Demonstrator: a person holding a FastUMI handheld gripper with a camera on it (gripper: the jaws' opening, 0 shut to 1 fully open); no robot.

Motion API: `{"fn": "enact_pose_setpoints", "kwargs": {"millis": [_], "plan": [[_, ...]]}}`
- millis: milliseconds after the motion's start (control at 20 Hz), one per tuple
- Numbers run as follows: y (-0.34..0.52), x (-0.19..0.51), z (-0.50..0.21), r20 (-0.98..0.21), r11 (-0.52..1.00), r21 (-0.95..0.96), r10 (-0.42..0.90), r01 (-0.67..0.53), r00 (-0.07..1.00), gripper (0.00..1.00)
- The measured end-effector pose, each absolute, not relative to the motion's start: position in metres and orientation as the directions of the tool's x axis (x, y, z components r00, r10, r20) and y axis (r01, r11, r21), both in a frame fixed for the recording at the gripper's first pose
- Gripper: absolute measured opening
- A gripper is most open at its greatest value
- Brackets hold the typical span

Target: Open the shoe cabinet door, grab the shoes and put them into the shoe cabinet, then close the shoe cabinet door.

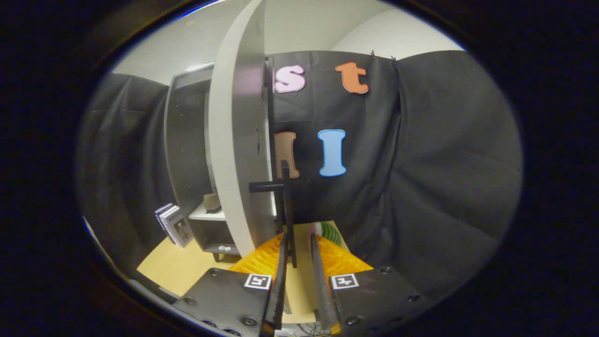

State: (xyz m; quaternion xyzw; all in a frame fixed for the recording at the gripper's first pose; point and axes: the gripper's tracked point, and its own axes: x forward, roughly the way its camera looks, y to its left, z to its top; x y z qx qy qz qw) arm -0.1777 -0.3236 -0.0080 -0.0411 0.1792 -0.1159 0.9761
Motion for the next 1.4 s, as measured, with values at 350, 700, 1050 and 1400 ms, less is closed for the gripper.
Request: {"fn": "enact_pose_setpoints", "kwargs": {"millis": [350, 700, 1050, 1400], "plan": [[-0.288, -0.167, -0.017, -0.365, 0.989, -0.099, -0.138, 0.109, 0.921, 0.32], [-0.236, -0.141, -0.031, -0.378, 0.995, -0.098, -0.066, 0.031, 0.923, 0.32], [-0.217, -0.133, -0.037, -0.377, 0.995, -0.088, -0.082, 0.052, 0.923, 0.32], [-0.181, -0.124, -0.044, -0.349, 0.993, -0.087, -0.102, 0.076, 0.931, 0.32]]}}
